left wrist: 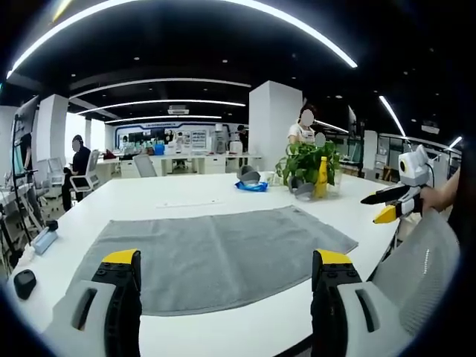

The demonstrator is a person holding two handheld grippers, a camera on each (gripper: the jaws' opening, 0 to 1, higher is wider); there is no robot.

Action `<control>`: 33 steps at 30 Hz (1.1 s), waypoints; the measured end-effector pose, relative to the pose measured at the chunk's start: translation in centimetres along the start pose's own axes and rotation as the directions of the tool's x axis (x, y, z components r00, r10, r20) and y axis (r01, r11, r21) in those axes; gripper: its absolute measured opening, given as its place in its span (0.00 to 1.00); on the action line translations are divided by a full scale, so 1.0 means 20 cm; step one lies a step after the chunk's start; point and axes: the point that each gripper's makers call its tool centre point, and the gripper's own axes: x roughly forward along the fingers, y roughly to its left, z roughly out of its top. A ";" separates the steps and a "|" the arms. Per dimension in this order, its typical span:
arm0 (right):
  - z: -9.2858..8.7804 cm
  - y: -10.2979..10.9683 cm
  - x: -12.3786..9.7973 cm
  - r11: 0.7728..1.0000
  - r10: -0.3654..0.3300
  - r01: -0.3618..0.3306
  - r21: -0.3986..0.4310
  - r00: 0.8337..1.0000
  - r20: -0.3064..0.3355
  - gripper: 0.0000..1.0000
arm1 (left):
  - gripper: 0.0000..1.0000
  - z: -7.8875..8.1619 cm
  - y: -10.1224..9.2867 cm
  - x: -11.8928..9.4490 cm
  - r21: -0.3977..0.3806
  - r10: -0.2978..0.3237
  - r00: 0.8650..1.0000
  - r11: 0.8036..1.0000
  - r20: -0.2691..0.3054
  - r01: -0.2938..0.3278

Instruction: Fold the towel on the table until its edges align and the towel forms a compact rectangular stack.

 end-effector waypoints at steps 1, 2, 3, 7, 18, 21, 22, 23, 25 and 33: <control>0.00 -0.01 0.00 1.000 -0.004 0.004 0.005 1.000 0.004 0.80 | 0.98 0.00 0.00 0.00 0.004 -0.003 1.000 1.000 -0.003 0.003; 0.00 -0.01 0.00 1.000 -0.007 0.007 0.009 1.000 0.006 0.80 | 0.98 0.00 -0.01 0.00 0.009 -0.007 1.000 1.000 -0.006 0.007; 0.01 -0.01 -0.01 1.000 -0.009 0.009 0.012 1.000 0.007 0.80 | 0.98 -0.01 -0.01 0.00 0.010 -0.008 1.000 1.000 -0.008 0.008; 0.02 -0.01 -0.01 1.000 -0.006 0.006 0.023 1.000 0.016 0.81 | 0.98 -0.01 -0.01 0.00 0.005 -0.006 1.000 1.000 -0.013 0.006; 0.19 -0.30 -0.08 0.998 -0.047 0.048 -0.036 0.998 0.033 0.73 | 0.99 0.38 -0.08 0.03 0.296 0.014 0.996 0.954 0.090 -0.040; 0.36 -0.50 -0.16 0.991 -0.116 0.122 -0.051 0.988 0.106 0.72 | 0.99 0.52 -0.16 0.12 0.310 -0.020 0.994 0.951 0.111 -0.015; 0.39 -0.55 -0.18 0.988 -0.137 0.143 -0.052 0.984 0.116 0.72 | 0.99 0.55 -0.20 0.15 0.316 -0.040 0.993 0.949 0.113 0.002; 0.43 -0.62 -0.20 0.985 -0.159 0.166 -0.042 0.979 0.130 0.72 | 0.99 0.58 -0.24 0.18 0.324 -0.061 0.991 0.946 0.117 0.020; 0.47 -0.71 -0.24 0.982 -0.181 0.186 -0.021 0.973 0.146 0.70 | 0.99 0.64 -0.36 0.25 0.374 -0.129 0.982 0.925 0.137 0.070; 0.54 -0.98 -0.37 0.963 -0.261 0.266 -0.037 0.960 0.098 0.67 | 0.99 0.65 -0.84 0.47 0.454 -0.311 0.942 0.863 0.129 0.223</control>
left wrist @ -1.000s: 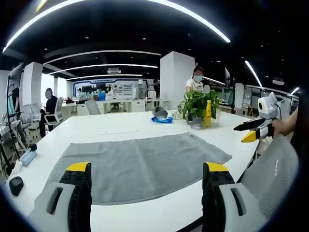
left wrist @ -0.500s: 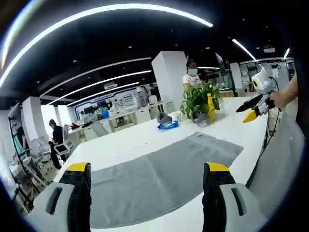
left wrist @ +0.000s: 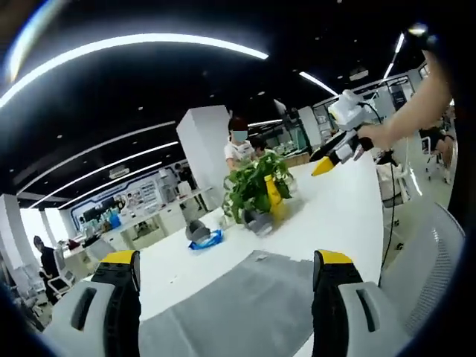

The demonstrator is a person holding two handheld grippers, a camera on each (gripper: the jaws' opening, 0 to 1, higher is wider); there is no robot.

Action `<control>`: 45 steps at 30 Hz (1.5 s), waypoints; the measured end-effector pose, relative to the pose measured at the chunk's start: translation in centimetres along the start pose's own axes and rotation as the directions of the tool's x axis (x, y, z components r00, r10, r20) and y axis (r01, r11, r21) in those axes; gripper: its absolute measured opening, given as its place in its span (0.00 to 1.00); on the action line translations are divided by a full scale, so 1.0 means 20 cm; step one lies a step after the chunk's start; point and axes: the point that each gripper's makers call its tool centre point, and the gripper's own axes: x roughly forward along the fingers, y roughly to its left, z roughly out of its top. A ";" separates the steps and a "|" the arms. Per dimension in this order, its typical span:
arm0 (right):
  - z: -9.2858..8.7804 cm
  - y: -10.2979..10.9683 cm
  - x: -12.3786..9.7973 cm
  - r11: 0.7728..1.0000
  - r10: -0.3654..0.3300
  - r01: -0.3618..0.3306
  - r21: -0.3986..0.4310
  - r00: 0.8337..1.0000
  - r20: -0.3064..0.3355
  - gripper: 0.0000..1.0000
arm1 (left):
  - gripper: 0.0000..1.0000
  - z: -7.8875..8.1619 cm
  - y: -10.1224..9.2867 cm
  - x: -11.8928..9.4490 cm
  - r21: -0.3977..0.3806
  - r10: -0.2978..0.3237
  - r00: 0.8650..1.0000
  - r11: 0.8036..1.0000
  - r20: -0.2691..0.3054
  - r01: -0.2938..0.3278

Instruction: Fold the towel on the table until its edges align and the towel forms a compact rectangular stack.

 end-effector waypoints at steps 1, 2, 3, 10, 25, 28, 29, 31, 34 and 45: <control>0.00 -0.05 -0.01 0.999 -0.011 0.010 -0.031 1.000 -0.026 0.66 | 0.99 0.01 -0.03 0.02 0.003 -0.011 1.000 1.000 0.003 0.011; 0.01 -0.08 -0.01 0.999 -0.012 0.011 -0.045 0.999 -0.032 0.65 | 0.99 0.01 -0.08 0.06 0.015 -0.019 1.000 1.000 -0.002 0.019; 0.02 -0.12 0.00 0.999 -0.011 0.010 -0.051 0.999 -0.034 0.66 | 0.99 0.01 -0.11 0.08 0.023 -0.023 1.000 0.999 -0.008 0.023; 0.04 -0.29 0.03 0.996 0.012 -0.016 -0.087 0.999 -0.049 0.67 | 0.99 -0.01 -0.31 0.21 0.021 -0.040 0.999 0.999 -0.014 0.041; -0.16 -0.34 0.12 0.996 0.031 -0.045 -0.083 0.986 -0.165 0.65 | 0.97 -0.22 -0.59 0.42 -0.086 -0.182 0.981 0.981 -0.073 0.176; -0.18 -0.33 0.16 0.995 0.045 -0.061 -0.084 0.983 -0.178 0.65 | 0.92 -0.26 -0.68 0.46 -0.082 -0.230 0.969 0.971 -0.087 0.223; -0.18 -0.32 0.17 0.994 0.049 -0.065 -0.083 0.982 -0.181 0.65 | 0.89 -0.27 -0.70 0.46 -0.086 -0.247 0.964 0.967 -0.093 0.240; -0.19 -0.31 0.19 0.994 0.062 -0.077 -0.075 0.981 -0.183 0.65 | 0.85 -0.30 -0.76 0.48 -0.095 -0.275 0.956 0.959 -0.103 0.266; -0.21 -0.27 0.23 0.993 0.082 -0.097 -0.072 0.979 -0.187 0.65 | 0.74 -0.36 -0.82 0.48 -0.116 -0.312 0.940 0.948 -0.135 0.298; -0.20 -0.22 0.30 0.993 0.118 -0.117 0.014 0.984 -0.132 0.63 | 0.43 -0.58 -0.94 0.41 -0.252 -0.445 0.870 0.885 -0.213 0.391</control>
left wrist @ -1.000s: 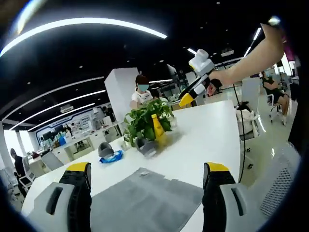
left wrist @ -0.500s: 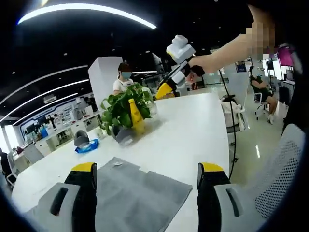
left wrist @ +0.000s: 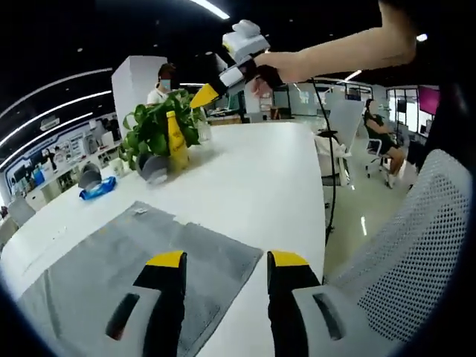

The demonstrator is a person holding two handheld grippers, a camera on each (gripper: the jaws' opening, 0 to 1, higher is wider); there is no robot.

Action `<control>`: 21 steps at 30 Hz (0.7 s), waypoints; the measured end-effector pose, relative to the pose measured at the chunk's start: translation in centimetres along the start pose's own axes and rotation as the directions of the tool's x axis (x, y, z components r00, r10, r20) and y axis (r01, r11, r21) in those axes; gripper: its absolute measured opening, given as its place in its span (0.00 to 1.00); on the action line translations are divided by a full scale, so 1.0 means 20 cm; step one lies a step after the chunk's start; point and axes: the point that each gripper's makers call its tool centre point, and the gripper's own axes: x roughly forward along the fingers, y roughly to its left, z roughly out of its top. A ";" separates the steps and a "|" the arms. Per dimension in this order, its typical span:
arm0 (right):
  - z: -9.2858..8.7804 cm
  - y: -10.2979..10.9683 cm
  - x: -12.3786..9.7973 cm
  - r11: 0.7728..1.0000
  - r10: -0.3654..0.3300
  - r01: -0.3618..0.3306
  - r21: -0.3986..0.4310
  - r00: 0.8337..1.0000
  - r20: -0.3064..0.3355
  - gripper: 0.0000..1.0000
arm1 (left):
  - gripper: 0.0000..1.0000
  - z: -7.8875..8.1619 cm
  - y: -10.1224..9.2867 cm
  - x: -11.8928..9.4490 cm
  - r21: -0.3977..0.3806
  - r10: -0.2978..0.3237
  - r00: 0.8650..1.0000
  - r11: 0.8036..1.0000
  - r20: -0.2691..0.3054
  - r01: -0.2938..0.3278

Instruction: Fold the towel on the table until its edges align and the towel forms a compact rectangular stack.

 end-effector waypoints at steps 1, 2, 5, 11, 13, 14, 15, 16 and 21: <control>0.00 0.00 0.00 1.000 0.002 -0.002 0.001 1.000 0.001 0.63 | 0.43 -0.01 0.00 0.00 -0.006 -0.002 1.000 1.000 -0.004 0.002; 0.00 0.01 0.00 1.000 0.004 -0.004 0.003 1.000 -0.002 0.62 | 0.41 -0.03 0.00 0.01 0.017 -0.007 1.000 1.000 -0.018 0.007; -0.03 0.02 0.01 1.000 0.012 -0.012 0.005 1.000 -0.010 0.61 | 0.33 -0.07 -0.02 0.01 0.026 -0.027 0.999 0.999 -0.033 0.028; -0.10 0.07 0.06 0.999 0.044 -0.043 0.024 0.998 -0.044 0.59 | 0.22 -0.07 -0.16 0.14 0.071 -0.136 0.990 0.988 -0.047 0.139; -0.11 0.08 0.07 0.998 0.050 -0.048 0.028 0.997 -0.051 0.58 | 0.22 -0.04 -0.18 0.19 0.084 -0.139 0.989 0.986 -0.045 0.142; -0.11 0.08 0.08 0.998 0.052 -0.051 0.030 0.997 -0.053 0.58 | 0.20 -0.04 -0.18 0.21 0.089 -0.138 0.989 0.986 -0.050 0.142; -0.12 0.09 0.08 0.998 0.053 -0.051 0.030 0.997 -0.053 0.58 | 0.19 -0.04 -0.18 0.24 0.096 -0.135 0.989 0.985 -0.056 0.140; -0.12 0.09 0.09 0.998 0.058 -0.056 0.034 0.997 -0.052 0.58 | 0.17 -0.05 -0.18 0.27 0.105 -0.133 0.989 0.985 -0.070 0.140; -0.15 0.09 0.13 0.996 0.077 -0.074 0.049 0.995 -0.068 0.57 | 0.13 -0.14 -0.19 0.36 0.072 -0.136 0.980 0.986 -0.143 0.147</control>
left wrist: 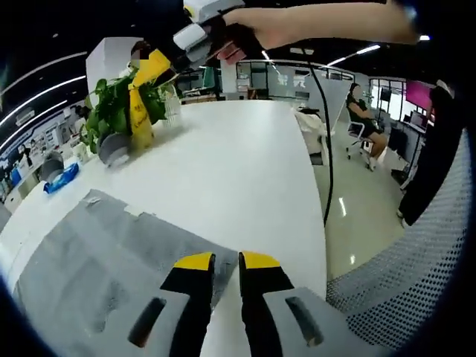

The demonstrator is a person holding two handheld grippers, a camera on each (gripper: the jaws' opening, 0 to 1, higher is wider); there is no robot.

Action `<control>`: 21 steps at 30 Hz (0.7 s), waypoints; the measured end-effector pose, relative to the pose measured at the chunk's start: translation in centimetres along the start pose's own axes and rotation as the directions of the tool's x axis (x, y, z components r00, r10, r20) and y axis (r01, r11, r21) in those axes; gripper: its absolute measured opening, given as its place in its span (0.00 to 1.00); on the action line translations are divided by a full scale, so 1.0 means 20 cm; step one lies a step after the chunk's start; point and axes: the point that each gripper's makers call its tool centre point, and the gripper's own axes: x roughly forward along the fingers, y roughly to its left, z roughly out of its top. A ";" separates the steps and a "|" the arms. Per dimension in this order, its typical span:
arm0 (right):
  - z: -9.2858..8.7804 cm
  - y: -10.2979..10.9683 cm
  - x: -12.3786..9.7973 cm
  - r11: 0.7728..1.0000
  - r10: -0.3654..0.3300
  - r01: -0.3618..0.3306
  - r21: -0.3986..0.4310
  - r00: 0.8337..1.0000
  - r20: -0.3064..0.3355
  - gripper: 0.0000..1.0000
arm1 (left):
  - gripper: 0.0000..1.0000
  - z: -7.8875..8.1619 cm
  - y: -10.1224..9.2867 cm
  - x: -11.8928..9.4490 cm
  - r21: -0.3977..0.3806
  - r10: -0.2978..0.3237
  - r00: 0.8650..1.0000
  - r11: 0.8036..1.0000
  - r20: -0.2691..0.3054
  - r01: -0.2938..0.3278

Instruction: Fold the towel on the table until its edges align and the towel forms a compact rectangular stack.

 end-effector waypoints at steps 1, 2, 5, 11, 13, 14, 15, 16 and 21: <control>-0.01 0.00 0.01 1.000 0.004 -0.004 0.005 1.000 -0.009 0.57 | 0.13 -0.01 -0.01 0.01 -0.002 -0.006 1.000 1.000 -0.001 0.006; -0.02 0.00 0.02 1.000 0.008 -0.008 0.008 1.000 -0.012 0.56 | 0.14 -0.01 -0.02 0.02 -0.002 -0.017 1.000 1.000 -0.002 0.017; -0.04 -0.01 0.07 1.000 0.020 -0.020 0.024 0.999 -0.024 0.55 | 0.14 -0.01 -0.03 0.05 0.016 -0.014 1.000 1.000 -0.008 0.014; -0.07 -0.02 0.20 0.997 0.056 -0.053 0.063 0.997 -0.048 0.53 | 0.13 -0.03 0.00 0.07 -0.022 0.017 1.000 1.000 -0.013 -0.018; -0.06 -0.02 0.27 0.994 0.070 -0.066 0.093 0.996 -0.046 0.51 | 0.11 -0.02 0.02 0.08 -0.026 0.025 1.000 0.999 -0.010 -0.025; -0.05 -0.02 0.30 0.992 0.078 -0.073 0.107 0.996 -0.043 0.51 | 0.09 -0.02 0.03 0.08 -0.028 0.033 0.999 0.999 -0.010 -0.033; -0.04 -0.02 0.34 0.989 0.088 -0.082 0.122 0.995 -0.041 0.51 | 0.06 -0.02 0.04 0.08 -0.044 0.044 0.999 0.998 -0.009 -0.044; -0.03 -0.02 0.37 0.988 0.093 -0.087 0.129 0.995 -0.037 0.50 | 0.04 -0.02 0.05 0.08 -0.055 0.046 0.999 0.997 -0.009 -0.046; -0.01 -0.03 0.55 0.976 0.127 -0.118 0.182 0.991 -0.039 0.46 | 0.03 0.02 0.04 0.06 -0.038 0.050 0.998 0.998 0.028 -0.049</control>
